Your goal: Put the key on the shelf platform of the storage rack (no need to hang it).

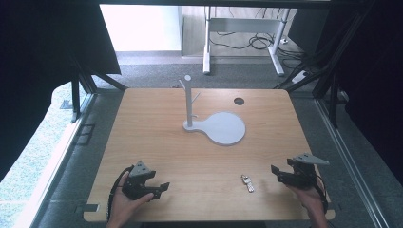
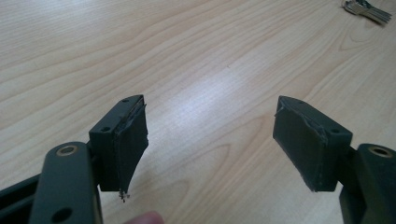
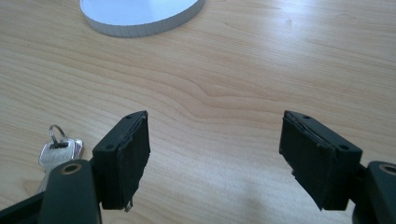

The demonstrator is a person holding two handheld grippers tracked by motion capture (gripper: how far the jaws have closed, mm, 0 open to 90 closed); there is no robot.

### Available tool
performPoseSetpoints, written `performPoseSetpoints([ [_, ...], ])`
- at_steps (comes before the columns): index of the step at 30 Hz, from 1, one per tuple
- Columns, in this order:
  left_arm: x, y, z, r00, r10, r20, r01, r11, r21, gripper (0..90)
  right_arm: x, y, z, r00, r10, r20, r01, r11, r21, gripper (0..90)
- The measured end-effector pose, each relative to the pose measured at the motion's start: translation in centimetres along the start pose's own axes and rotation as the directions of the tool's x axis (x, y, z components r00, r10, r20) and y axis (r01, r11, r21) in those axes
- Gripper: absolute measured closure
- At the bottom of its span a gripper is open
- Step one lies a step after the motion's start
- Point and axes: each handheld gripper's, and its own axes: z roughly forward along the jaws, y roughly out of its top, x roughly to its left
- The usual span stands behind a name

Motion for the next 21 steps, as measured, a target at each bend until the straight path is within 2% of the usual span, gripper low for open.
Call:
performPoseSetpoints([
  [3, -0.1, -0.1, 0.3, 0.9999, 0.012, 0.006, -0.012, 0.9998, 0.016, 26.3, 0.1, -0.1, -0.5, 0.9994, -0.029, 0.018, 0.029, 0.9996, 0.008, 27.3],
  [7, -0.2, -0.2, 0.6, 0.9998, 0.013, 0.013, -0.013, 0.9994, 0.032, 26.3, 0.2, -0.2, -0.6, 0.9995, -0.031, 0.01, 0.031, 0.9993, 0.021, 27.7],
  [9, -0.3, 0.0, 0.5, 0.9997, 0.012, 0.023, -0.013, 0.9997, 0.022, 26.4, 0.1, -0.3, -0.4, 0.9995, -0.033, -0.001, 0.033, 0.9985, 0.044, 28.2],
  [13, -0.6, -0.1, 0.5, 0.9988, 0.036, 0.033, -0.037, 0.9989, 0.027, 26.4, -0.4, -0.3, -0.5, 1.0, -0.005, -0.002, 0.005, 0.9988, 0.049, 29.9],
  [16, -0.3, -0.2, 0.7, 0.9987, 0.029, 0.042, -0.03, 0.9991, 0.031, 26.5, -0.4, -0.3, -0.1, 0.9998, 0.02, -0.008, -0.02, 0.9977, 0.065, 30.4],
  [18, -0.1, 0.3, 0.8, 0.9983, 0.044, 0.038, -0.045, 0.9986, 0.028, 26.5, 0.0, 0.0, 0.2, 1.0, -0.001, 0.002, 0.001, 0.9948, 0.101, 31.0],
  [19, -0.1, 0.3, 0.8, 0.9983, 0.044, 0.038, -0.045, 0.9986, 0.028, 26.5, 0.0, 0.0, 0.2, 1.0, -0.001, 0.002, 0.001, 0.9948, 0.101, 31.0],
  [21, 0.0, 1.0, 0.9, 0.9969, 0.074, 0.025, -0.075, 0.9968, 0.028, 26.6, 0.3, 0.5, 0.0, 0.9998, -0.019, 0.002, 0.018, 0.9947, 0.101, 32.1],
])
